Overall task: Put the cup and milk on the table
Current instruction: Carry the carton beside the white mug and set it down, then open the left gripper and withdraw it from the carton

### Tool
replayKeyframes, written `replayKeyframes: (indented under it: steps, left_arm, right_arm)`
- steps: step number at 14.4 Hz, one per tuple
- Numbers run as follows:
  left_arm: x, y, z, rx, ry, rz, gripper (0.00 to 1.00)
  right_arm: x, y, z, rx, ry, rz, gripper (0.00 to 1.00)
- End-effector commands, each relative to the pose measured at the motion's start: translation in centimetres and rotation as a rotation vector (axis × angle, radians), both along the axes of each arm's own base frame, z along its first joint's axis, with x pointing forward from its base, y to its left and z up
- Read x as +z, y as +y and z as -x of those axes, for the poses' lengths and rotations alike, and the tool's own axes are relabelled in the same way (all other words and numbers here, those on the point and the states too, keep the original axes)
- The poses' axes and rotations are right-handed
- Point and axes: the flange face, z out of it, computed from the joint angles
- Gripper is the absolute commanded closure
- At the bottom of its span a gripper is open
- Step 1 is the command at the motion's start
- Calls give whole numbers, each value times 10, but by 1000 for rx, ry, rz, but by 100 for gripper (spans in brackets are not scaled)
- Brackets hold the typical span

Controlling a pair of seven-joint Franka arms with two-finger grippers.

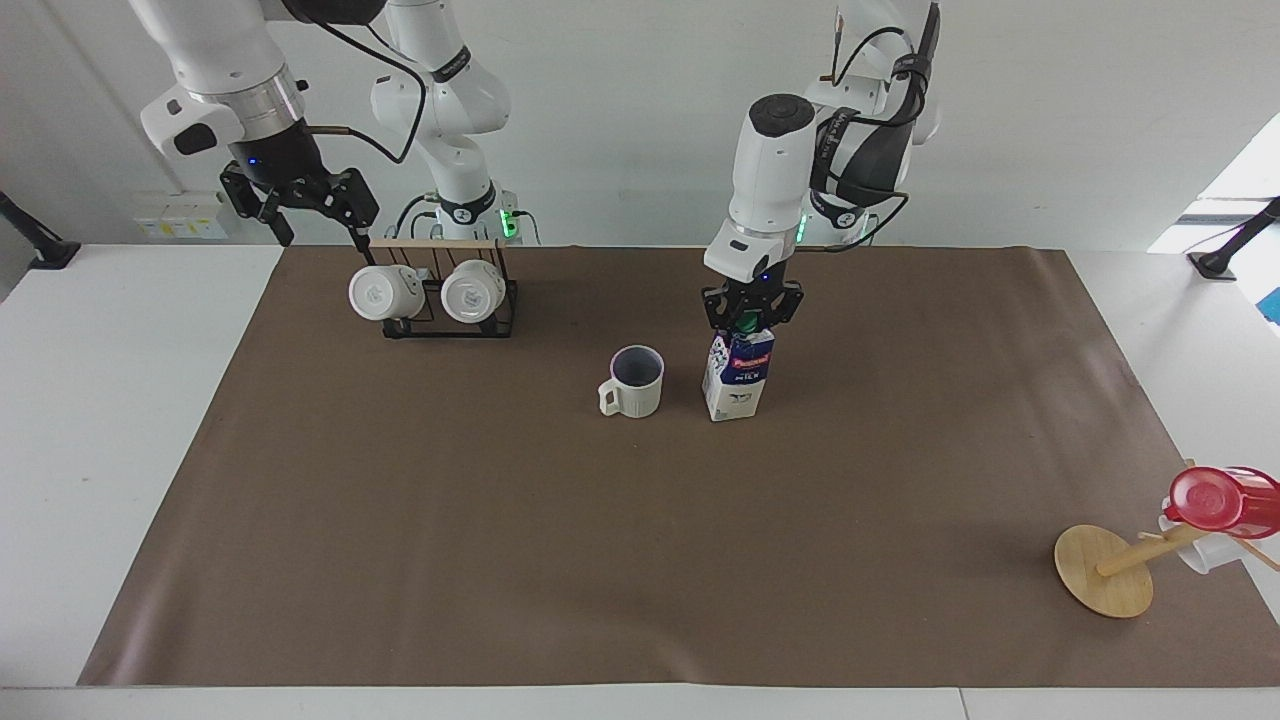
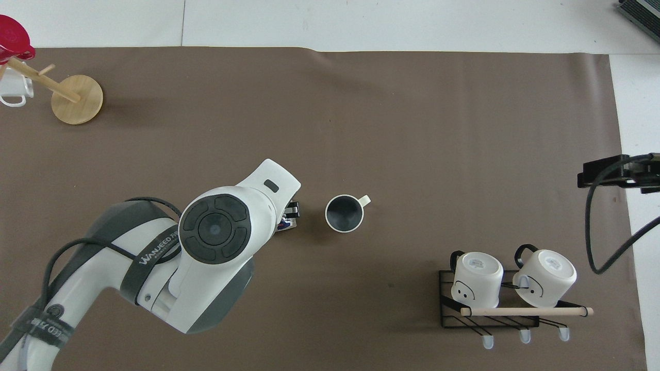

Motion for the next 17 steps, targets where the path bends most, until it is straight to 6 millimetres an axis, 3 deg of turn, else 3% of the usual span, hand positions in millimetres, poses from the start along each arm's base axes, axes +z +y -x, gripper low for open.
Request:
replayKeyframes:
  steps: [1, 2, 3, 6, 10, 13, 15, 17]
  left_arm:
    - [2, -7, -4, -25, -19, -13, 34]
    - [2, -7, -4, -24, -18, -12, 13]
    - [2, -7, -4, -22, -18, -11, 0]
    - [10, -8, -7, -21, -17, -12, 0]
    - [46, -7, -12, -3, -39, 9, 0]
    - [83, 10, -28, 64, 14, 37, 0]
    - [96, 18, -24, 27, 45, 4, 0]
    - [112, 39, -24, -31, 64, -33, 0]
  right_arm:
    - [0, -1, 6, 19, -16, 12, 0]
    - [0, -1, 6, 21, -16, 12, 0]
    - [1, -1, 6, 21, -17, 12, 0]
    - [1, -1, 6, 21, -17, 12, 0]
    - [0, -2, 7, 27, -6, 24, 0]
    - [-1, -4, 5, 28, -4, 38, 0]
    - [-2, -4, 6, 27, -1, 38, 0]
    - [-3, -4, 7, 26, 4, 37, 0]
